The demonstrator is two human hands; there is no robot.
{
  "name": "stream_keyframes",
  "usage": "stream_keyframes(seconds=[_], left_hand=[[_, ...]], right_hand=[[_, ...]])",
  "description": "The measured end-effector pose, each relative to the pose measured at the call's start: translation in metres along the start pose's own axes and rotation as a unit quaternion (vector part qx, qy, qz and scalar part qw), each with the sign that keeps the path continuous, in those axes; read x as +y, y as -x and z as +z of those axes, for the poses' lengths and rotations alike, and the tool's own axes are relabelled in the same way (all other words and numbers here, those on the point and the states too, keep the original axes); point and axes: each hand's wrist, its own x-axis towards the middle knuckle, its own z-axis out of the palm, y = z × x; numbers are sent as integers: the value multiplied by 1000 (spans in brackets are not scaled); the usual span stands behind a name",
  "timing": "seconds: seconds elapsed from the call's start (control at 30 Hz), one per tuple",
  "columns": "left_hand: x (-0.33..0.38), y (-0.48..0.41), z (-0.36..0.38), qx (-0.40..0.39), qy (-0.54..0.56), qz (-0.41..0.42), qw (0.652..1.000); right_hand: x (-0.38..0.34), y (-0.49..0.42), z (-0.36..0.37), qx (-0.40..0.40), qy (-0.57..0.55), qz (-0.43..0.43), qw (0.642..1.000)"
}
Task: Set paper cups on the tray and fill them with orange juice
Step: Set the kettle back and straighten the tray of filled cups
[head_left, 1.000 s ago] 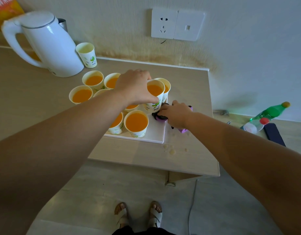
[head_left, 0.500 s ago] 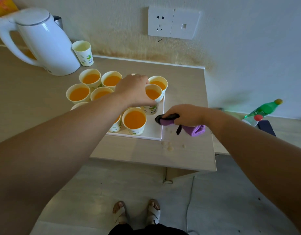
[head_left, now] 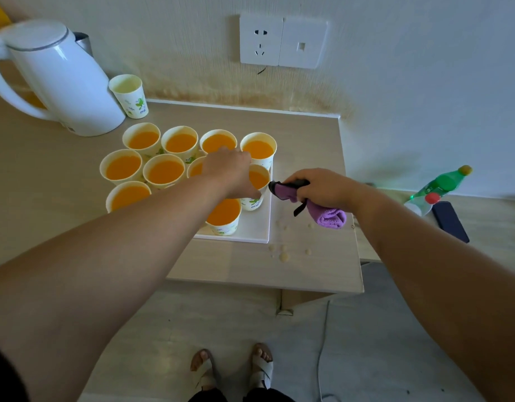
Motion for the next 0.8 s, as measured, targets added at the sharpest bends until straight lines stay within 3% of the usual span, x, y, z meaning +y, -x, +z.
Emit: stream_keyframes(seconds=[0.8], left_hand=[[-7, -2, 7, -2, -28, 16, 999]], right_hand=[[-5, 6, 3, -25, -23, 3, 999]])
